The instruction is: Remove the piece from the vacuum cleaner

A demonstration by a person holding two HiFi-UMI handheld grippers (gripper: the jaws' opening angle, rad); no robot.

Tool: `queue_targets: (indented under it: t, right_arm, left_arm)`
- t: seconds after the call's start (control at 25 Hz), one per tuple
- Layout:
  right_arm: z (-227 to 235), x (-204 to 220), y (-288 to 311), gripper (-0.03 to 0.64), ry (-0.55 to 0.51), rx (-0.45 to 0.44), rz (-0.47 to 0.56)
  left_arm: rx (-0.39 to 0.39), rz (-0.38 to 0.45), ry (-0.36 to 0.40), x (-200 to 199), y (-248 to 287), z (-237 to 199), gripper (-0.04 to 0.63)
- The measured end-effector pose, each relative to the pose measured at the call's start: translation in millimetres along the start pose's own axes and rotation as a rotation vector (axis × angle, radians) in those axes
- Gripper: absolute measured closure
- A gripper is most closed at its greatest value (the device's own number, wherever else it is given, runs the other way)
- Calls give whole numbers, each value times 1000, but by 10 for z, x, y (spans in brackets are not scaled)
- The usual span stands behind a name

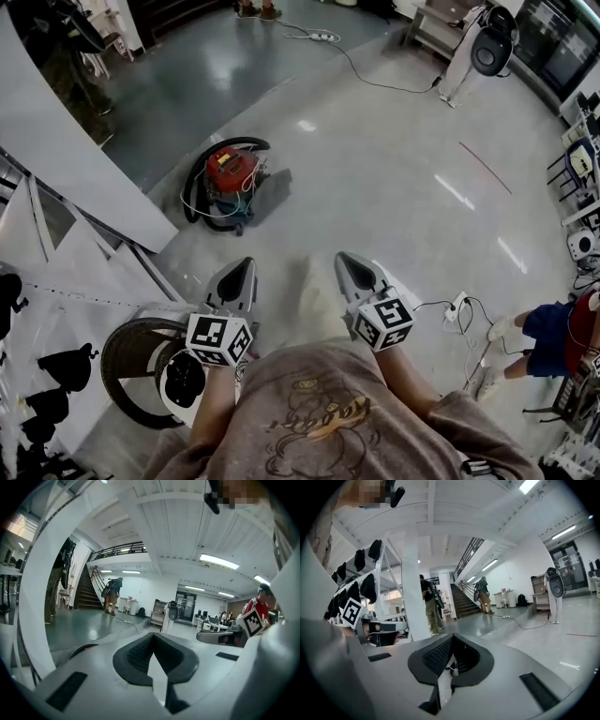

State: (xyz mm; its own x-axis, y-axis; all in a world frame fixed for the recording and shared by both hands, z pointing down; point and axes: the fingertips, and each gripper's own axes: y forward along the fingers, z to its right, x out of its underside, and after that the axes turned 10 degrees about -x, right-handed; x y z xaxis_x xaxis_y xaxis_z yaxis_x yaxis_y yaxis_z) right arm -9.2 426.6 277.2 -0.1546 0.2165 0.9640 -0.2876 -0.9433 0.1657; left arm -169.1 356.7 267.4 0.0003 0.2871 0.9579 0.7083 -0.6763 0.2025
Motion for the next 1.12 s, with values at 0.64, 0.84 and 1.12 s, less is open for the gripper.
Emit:
queue_targets:
  t: [0.64, 0.84, 1.12]
  right_arm:
    - [1446, -708, 1506, 617, -8, -175, -39]
    - [1861, -905, 1949, 617, -26, -235, -51]
    - [2189, -1040, 2359, 617, -30, -298, -75]
  left_arm:
    - [-138, 24, -46, -692, 1810, -378, 592]
    - [-205, 44, -58, -902, 2321, -519, 593]
    - [-274, 63, -75, -1095, 2758, -678, 592]
